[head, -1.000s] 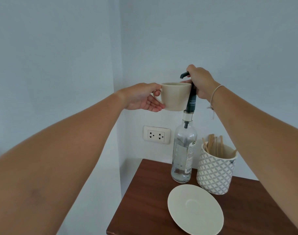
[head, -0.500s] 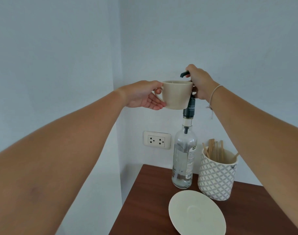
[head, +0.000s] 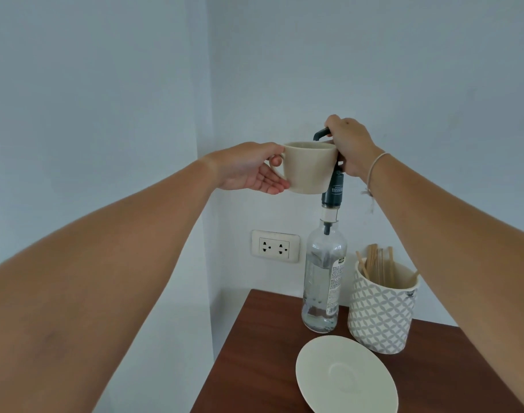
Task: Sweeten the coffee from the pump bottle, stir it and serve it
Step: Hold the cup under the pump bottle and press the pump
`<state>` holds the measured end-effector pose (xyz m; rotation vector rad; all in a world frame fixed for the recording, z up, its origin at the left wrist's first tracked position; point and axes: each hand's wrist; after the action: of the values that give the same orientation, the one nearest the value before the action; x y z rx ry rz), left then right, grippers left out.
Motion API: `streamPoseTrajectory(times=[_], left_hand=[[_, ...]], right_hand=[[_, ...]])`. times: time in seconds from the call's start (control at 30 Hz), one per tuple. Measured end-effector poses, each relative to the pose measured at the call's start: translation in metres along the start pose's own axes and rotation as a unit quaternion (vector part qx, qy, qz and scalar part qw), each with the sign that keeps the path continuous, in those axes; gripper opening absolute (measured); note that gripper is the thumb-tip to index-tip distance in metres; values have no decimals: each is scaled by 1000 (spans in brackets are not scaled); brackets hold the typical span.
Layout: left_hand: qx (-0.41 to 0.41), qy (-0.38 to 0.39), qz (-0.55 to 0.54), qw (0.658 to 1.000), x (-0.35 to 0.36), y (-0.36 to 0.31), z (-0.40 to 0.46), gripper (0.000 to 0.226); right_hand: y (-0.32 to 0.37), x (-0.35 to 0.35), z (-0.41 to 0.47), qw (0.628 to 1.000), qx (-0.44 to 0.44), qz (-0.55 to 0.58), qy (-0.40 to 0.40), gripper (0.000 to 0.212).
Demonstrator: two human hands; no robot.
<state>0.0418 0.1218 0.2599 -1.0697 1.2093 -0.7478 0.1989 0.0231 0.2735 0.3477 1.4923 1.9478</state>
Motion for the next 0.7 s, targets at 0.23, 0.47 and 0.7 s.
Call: streamPoseTrajectory(times=[0.23,0.47,0.7], left_hand=[[-5,2,1,1000,3,6,0,38],[-7,1,-10,1000,4,13,-1,37],[-5,2,-24,1000,6,22,0,37]], right_hand=[[-8,2,-2,1000,-4,10,-7,15],[-12,2,-4,1000,-13,12,-14,20],[-17,3,-5,1000,-13,7,-21,23]])
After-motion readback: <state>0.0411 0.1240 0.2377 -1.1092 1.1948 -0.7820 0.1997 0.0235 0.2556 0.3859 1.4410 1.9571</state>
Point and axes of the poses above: each hand's wrist, its own z-axis towards the middle knuckle, its own x-axis out of the palm, y = z × x, and after that the axes turned 15 degrees about y, right-handed
